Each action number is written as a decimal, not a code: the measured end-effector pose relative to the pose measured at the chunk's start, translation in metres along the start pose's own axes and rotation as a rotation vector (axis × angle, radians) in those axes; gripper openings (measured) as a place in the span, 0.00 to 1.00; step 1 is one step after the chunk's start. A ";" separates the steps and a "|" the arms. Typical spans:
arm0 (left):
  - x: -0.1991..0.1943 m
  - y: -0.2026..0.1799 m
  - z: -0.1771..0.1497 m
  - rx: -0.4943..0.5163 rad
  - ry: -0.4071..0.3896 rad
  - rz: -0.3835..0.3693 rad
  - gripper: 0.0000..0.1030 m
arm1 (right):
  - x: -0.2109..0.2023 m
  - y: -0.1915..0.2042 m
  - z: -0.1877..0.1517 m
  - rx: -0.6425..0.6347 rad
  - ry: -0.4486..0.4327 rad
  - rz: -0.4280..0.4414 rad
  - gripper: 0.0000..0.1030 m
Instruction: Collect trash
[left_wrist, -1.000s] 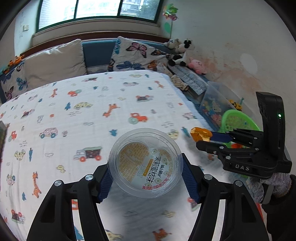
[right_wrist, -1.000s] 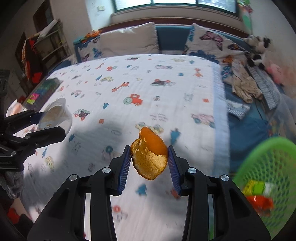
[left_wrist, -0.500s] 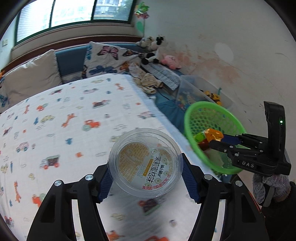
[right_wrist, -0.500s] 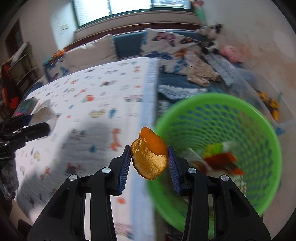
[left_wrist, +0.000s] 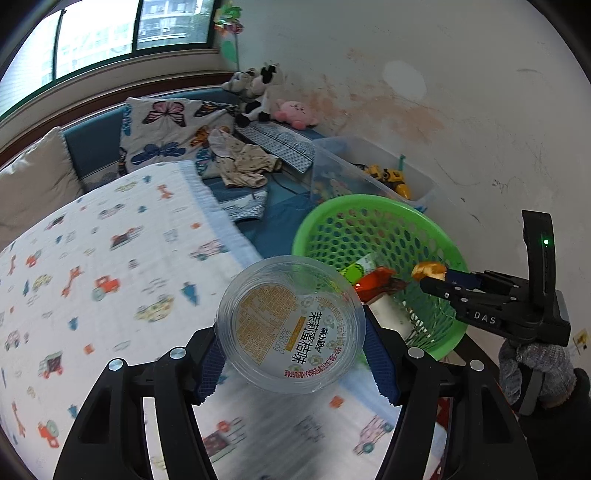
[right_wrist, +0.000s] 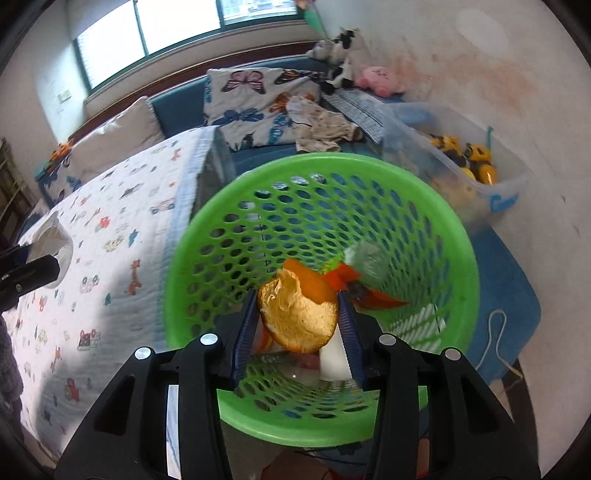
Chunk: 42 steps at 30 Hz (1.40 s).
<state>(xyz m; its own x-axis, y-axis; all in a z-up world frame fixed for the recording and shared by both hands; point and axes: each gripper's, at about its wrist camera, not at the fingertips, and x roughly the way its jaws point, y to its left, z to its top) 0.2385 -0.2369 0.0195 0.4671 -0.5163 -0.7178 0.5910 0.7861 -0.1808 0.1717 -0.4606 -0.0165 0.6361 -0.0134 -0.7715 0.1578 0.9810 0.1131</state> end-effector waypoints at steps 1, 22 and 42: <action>0.005 -0.006 0.002 0.009 0.007 -0.004 0.62 | -0.001 -0.003 0.000 0.008 -0.004 -0.003 0.48; 0.079 -0.072 0.025 0.092 0.100 -0.039 0.62 | -0.040 -0.024 -0.026 0.052 -0.059 -0.011 0.66; 0.046 -0.061 0.012 0.077 0.027 -0.021 0.84 | -0.048 -0.007 -0.039 0.057 -0.082 0.004 0.72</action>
<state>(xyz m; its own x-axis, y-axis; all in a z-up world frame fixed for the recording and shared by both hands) 0.2321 -0.3126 0.0057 0.4367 -0.5219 -0.7328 0.6499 0.7462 -0.1442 0.1101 -0.4592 -0.0046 0.6961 -0.0280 -0.7174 0.1968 0.9684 0.1532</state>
